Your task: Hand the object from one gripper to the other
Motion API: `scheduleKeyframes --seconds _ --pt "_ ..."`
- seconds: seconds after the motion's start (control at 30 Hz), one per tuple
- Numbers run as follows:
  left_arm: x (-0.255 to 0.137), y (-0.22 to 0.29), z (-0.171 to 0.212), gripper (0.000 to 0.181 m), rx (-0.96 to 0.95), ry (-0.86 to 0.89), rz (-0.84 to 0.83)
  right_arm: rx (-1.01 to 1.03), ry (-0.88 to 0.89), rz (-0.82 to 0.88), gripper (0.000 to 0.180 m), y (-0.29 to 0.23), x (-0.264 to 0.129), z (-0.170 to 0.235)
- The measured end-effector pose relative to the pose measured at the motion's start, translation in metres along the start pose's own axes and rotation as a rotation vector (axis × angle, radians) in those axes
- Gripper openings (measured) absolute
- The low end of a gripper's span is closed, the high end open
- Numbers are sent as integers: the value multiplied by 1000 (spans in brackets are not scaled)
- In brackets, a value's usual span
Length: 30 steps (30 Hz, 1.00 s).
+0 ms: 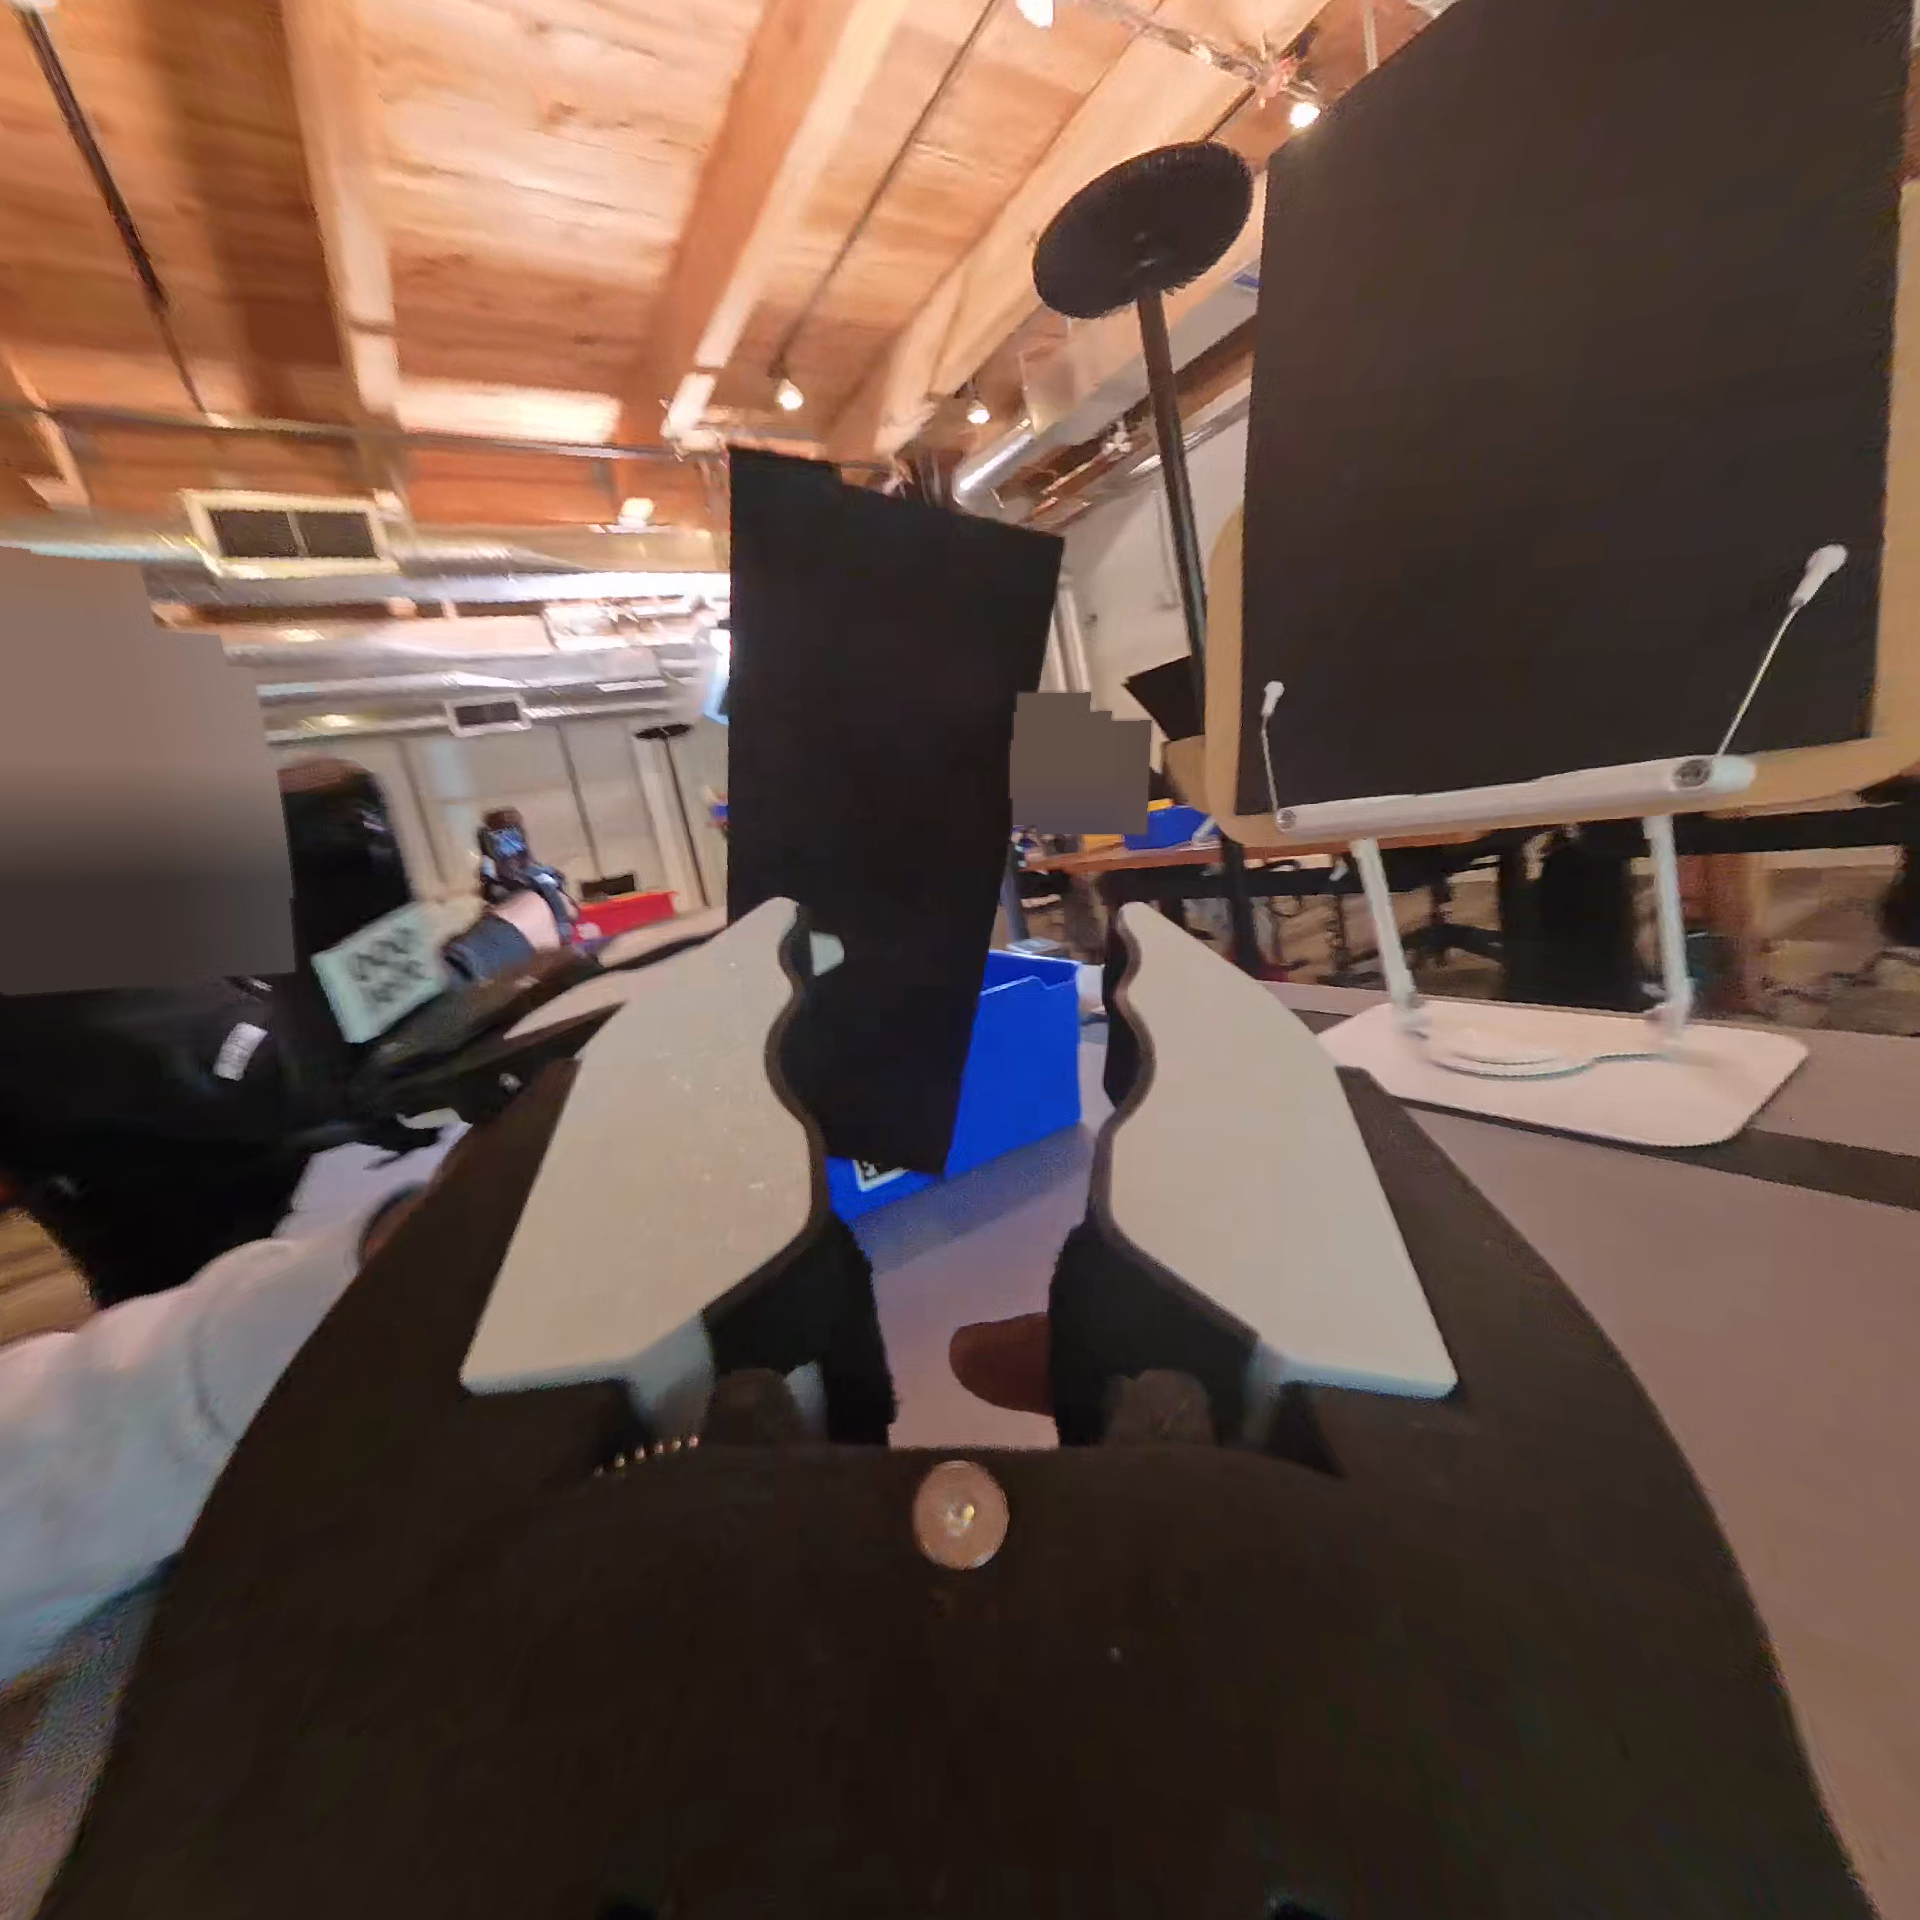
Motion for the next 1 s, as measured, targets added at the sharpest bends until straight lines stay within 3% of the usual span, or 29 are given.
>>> scheduleKeyframes --seconds 0.07,0.13,0.33,0.5,0.57,0.6,0.7,0.83,0.9,1.0 --pt "-1 -7 0 2 227 -3 -183 -50 -43 20 59 -7 8 9" --pt "0 0 3 1 442 -14 -262 -56 -86 -1 64 -19 19 21" --pt "6 26 10 1 774 -18 -296 51 -10 8 55 -37 34 30" --pt "7 38 14 4 983 9 -313 153 31 58 18 -26 27 33" --pt "8 42 19 17 981 -6 -236 133 1 118 7 -20 24 33" --pt "8 47 22 29 950 -11 -170 111 -7 133 3 -17 22 30" --pt "-1 58 13 36 761 69 33 16 -43 133 2 -14 17 18" --pt "-14 26 -24 43 192 204 142 -15 -157 -44 1 -17 10 1" --pt "-11 13 -19 43 -124 116 295 73 -171 -231 1 -26 5 -6" --pt "-15 27 -4 38 -448 -63 681 206 -205 -369 0 -31 -1 -5"
Point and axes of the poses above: each gripper's, where its closed fingertips meet, x out along the fingers, z out of its underside, y = z × x across the jaws, the point moved 4 cm from there along -x, back along the fingers, and after that the axes turned 9 degrees about -z, right-handed, at the moved point
